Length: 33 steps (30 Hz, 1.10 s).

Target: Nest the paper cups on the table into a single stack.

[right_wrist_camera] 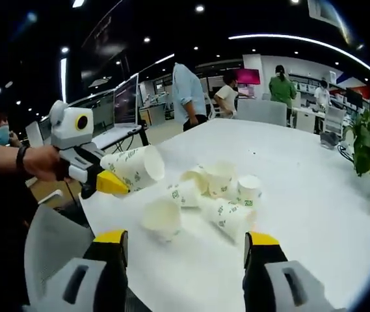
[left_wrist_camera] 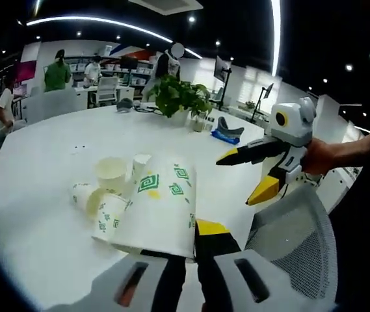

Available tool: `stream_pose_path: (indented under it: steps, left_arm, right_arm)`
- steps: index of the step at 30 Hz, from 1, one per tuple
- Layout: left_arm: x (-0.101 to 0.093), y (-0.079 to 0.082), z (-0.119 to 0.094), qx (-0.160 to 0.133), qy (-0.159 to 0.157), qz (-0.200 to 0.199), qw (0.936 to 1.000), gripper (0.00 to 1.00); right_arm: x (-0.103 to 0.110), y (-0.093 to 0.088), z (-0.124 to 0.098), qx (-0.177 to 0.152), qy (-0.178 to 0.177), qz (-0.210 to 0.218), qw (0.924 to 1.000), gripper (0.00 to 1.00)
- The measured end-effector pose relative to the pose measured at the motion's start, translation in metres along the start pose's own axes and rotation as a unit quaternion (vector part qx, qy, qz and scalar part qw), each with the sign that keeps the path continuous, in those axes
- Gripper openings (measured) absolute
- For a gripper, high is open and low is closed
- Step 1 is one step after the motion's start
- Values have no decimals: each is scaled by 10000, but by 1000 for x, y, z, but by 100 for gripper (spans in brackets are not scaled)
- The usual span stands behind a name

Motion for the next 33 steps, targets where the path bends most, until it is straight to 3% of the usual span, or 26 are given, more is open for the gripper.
stream_pose_path:
  steps: [18,26,33]
  left_arm:
    - [-8,-4,3,194,9,59,9998,0]
    - [-4,0,8,417,25,414,9983,0]
    - [-1,-1,20,785,-3,747,9941,0]
  right_arm:
    - [-3,-7,4,70,48,-56,9999,73]
    - [-5,-7,3,29,44,-34,10000,73]
    - [-3,-12,1,52,19,-11,10000,73]
Point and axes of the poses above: the point that each gripper's makers call its tool centre point, and the gripper's own axes: z roughly forward along the fingers, x roughly to its left, y roughly out of its top, the point moved 6 cm from there along -z, roughly backward along the fingers, and after that the axes turned 10 degrees about y, right-handed, at the moved point
